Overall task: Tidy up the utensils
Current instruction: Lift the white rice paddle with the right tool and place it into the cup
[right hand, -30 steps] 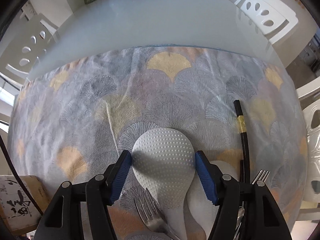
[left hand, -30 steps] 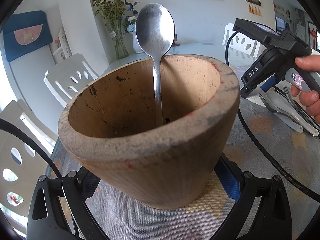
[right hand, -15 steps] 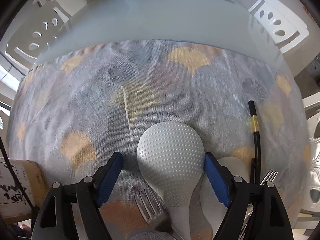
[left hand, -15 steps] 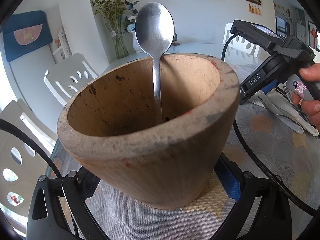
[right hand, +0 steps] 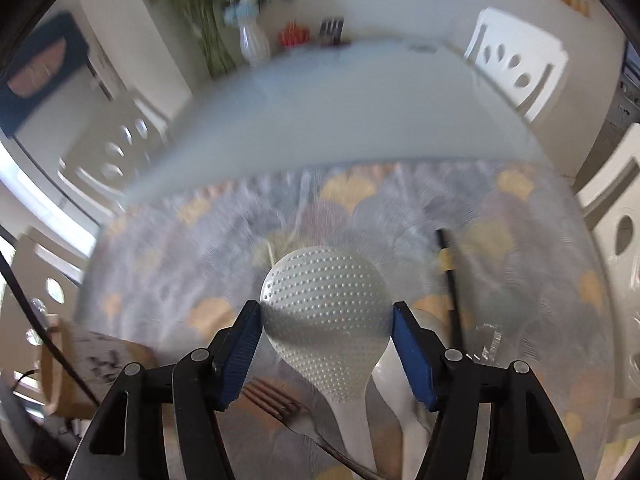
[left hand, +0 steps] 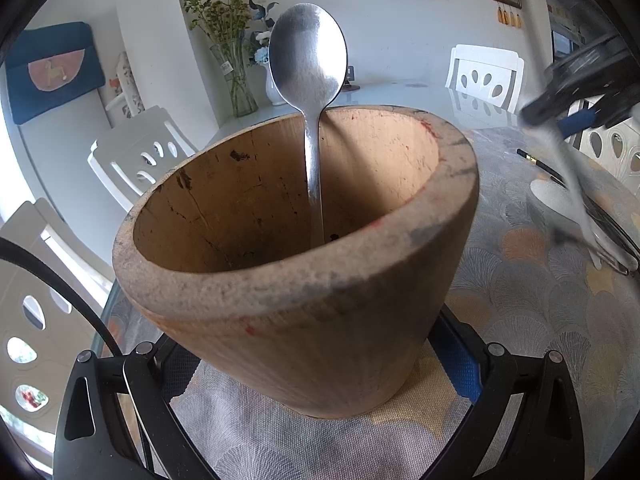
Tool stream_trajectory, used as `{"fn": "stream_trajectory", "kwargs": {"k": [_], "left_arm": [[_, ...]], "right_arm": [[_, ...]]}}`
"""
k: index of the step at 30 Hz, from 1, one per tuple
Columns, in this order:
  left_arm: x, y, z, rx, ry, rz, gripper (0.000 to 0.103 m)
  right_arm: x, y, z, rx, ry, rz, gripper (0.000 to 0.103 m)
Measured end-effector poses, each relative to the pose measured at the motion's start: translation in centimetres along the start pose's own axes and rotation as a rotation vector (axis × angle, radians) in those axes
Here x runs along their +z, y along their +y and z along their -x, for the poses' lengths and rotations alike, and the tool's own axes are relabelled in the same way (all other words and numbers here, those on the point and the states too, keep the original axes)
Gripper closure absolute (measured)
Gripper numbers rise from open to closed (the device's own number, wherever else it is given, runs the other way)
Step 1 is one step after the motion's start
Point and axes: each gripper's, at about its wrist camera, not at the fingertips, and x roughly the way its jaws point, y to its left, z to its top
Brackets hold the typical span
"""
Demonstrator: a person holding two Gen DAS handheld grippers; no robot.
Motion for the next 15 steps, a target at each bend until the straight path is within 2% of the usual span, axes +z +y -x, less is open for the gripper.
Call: {"fn": "stream_trajectory", "kwargs": {"k": [9, 15], "left_arm": [[0.0, -0.1, 0.0, 0.001, 0.0, 0.0, 0.003], [0.0, 0.0, 0.0, 0.001, 0.0, -0.001, 0.003]], "right_arm": [[-2.5, -0.9, 11.0, 0.052, -0.195, -0.057, 0.039], [-1.1, 0.8, 16.7, 0.111, -0.311, -0.053, 0.039]]}}
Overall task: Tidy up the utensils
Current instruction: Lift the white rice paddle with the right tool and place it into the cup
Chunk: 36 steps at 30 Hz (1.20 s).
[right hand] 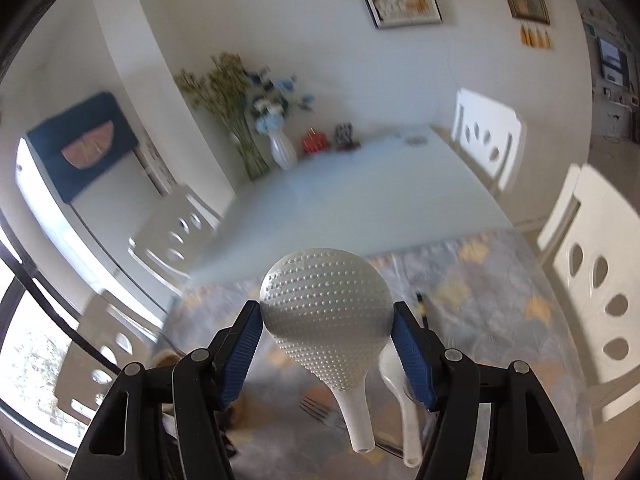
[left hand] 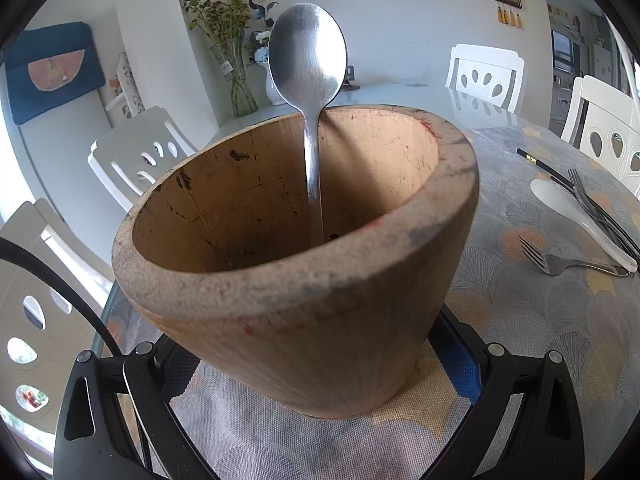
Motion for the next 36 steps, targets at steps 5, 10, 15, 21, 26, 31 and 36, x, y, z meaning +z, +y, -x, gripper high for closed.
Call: {"fn": "stream_trajectory", "kwargs": {"k": [5, 10, 15, 21, 26, 31, 36], "left_arm": [[0.0, 0.0, 0.0, 0.0, 0.0, 0.0, 0.003], [0.0, 0.0, 0.0, 0.0, 0.0, 0.0, 0.003], [0.0, 0.0, 0.0, 0.002, 0.002, -0.002, 0.002], [0.0, -0.1, 0.0, 0.003, 0.003, -0.003, 0.002], [0.0, -0.1, 0.0, 0.003, 0.003, -0.003, 0.002], [0.0, -0.1, 0.0, 0.004, 0.003, -0.003, 0.002], [0.0, -0.1, 0.0, 0.004, 0.003, -0.004, 0.002]], "right_arm": [[2.6, 3.7, 2.6, 0.105, -0.098, 0.008, 0.039], [4.5, 8.1, 3.3, 0.226, -0.18, 0.026, 0.039], [3.9, 12.7, 0.4, 0.337, -0.164, 0.026, 0.039], [0.0, 17.3, -4.6, 0.332, -0.086, 0.071, 0.039], [-1.3, 17.6, -7.1, 0.348, -0.03, 0.07, 0.039], [-1.8, 17.5, -7.5, 0.328, -0.02, 0.099, 0.039], [-2.3, 16.9, -7.6, 0.331, -0.001, 0.089, 0.038]]}}
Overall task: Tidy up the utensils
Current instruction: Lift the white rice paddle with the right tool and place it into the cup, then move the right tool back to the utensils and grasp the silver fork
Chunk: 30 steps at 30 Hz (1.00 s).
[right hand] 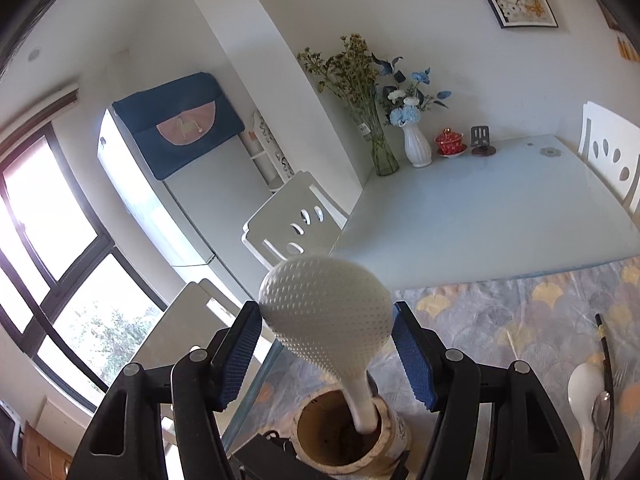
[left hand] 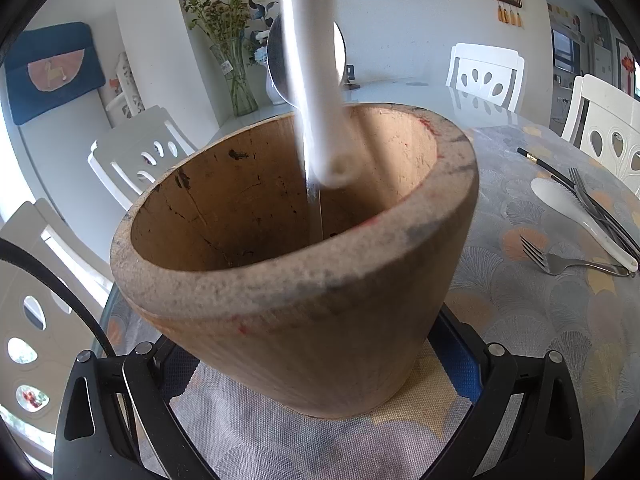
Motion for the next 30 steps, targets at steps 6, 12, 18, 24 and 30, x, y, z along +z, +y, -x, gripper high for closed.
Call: {"fn": "stream_trajectory", "kwargs": {"k": [6, 12, 18, 24, 30], "left_arm": [[-0.1, 0.1, -0.1, 0.0, 0.004, 0.0, 0.002], [-0.3, 0.2, 0.1, 0.0, 0.003, -0.001, 0.002], [-0.3, 0.2, 0.1, 0.0, 0.003, -0.001, 0.003], [-0.2, 0.1, 0.1, 0.0, 0.004, 0.0, 0.003], [-0.2, 0.1, 0.1, 0.0, 0.004, -0.001, 0.003]], "right_arm": [[-0.2, -0.5, 1.3, 0.046, 0.012, -0.044, 0.023], [0.9, -0.8, 4.5, 0.047, -0.041, -0.068, 0.023], [2.3, -2.4, 9.3, -0.012, -0.112, -0.068, 0.023], [3.3, -5.9, 15.0, -0.123, -0.166, -0.078, 0.022], [3.1, -10.3, 18.4, -0.262, -0.13, -0.091, 0.019]]}}
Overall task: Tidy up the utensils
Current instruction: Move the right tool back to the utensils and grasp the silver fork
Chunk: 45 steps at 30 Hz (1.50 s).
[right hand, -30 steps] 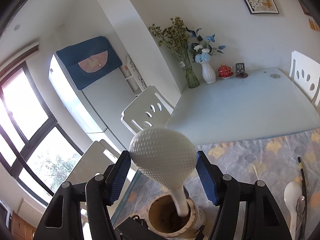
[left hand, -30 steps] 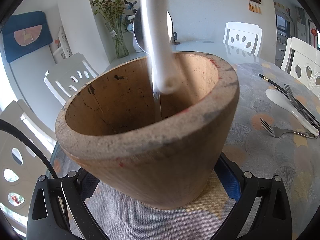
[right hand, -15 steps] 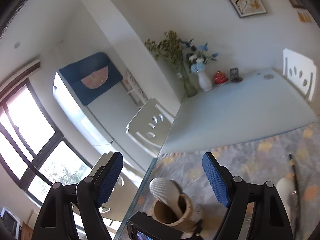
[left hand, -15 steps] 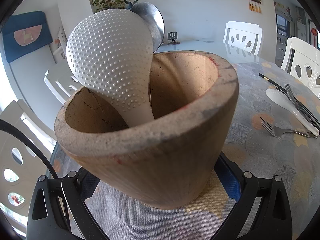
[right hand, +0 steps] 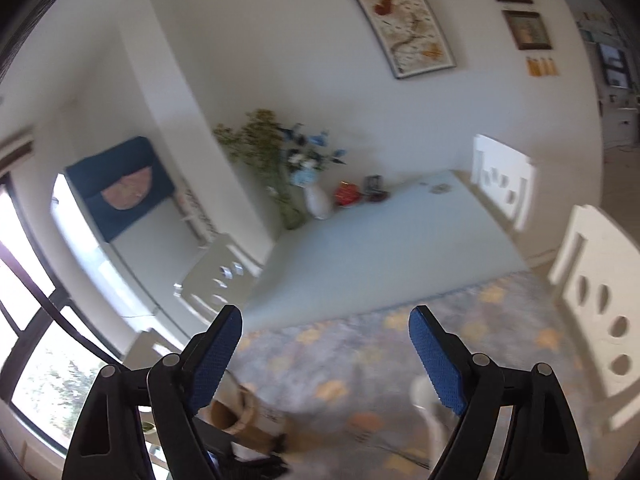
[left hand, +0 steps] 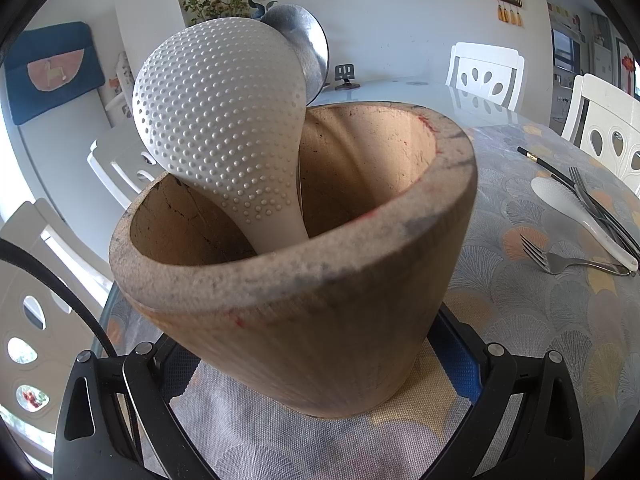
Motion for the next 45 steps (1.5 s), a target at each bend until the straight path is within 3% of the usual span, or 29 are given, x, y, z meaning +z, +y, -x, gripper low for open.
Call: {"fn": "stream_trajectory", "kwargs": {"k": [10, 12, 13, 19, 25, 31, 38, 41, 45], "left_arm": [[0.0, 0.0, 0.0, 0.0, 0.0, 0.0, 0.003], [0.0, 0.0, 0.0, 0.001, 0.0, -0.001, 0.003], [0.0, 0.0, 0.0, 0.0, 0.0, 0.0, 0.003], [0.0, 0.0, 0.0, 0.0, 0.0, -0.001, 0.003], [0.0, 0.0, 0.0, 0.002, 0.002, -0.002, 0.002], [0.1, 0.0, -0.3, 0.003, 0.003, -0.002, 0.002], [0.1, -0.1, -0.3, 0.003, 0.003, -0.003, 0.002], [0.0, 0.0, -0.2, 0.004, 0.004, -0.003, 0.002], [-0.1, 0.0, -0.3, 0.004, 0.005, -0.004, 0.002]], "right_arm": [[-4.8, -6.4, -4.4, -0.172, 0.191, -0.055, 0.019], [-6.1, -7.9, -5.8, -0.193, 0.245, -0.08, 0.027], [-6.6, -8.3, -6.5, -0.187, 0.267, -0.087, 0.031], [-9.7, -9.5, -10.8, -0.169, 0.401, -0.076, 0.033], [-12.2, -9.0, -15.1, -0.086, 0.529, -0.094, 0.038], [-15.8, -5.1, -19.1, -0.008, 0.694, 0.083, 0.038], [-18.2, -2.8, -22.8, -0.02, 0.765, 0.312, 0.038], [-18.2, -2.0, -23.7, -0.029, 0.753, 0.406, 0.048], [-18.1, -1.4, -24.5, -0.014, 0.73, 0.514, 0.076]]}}
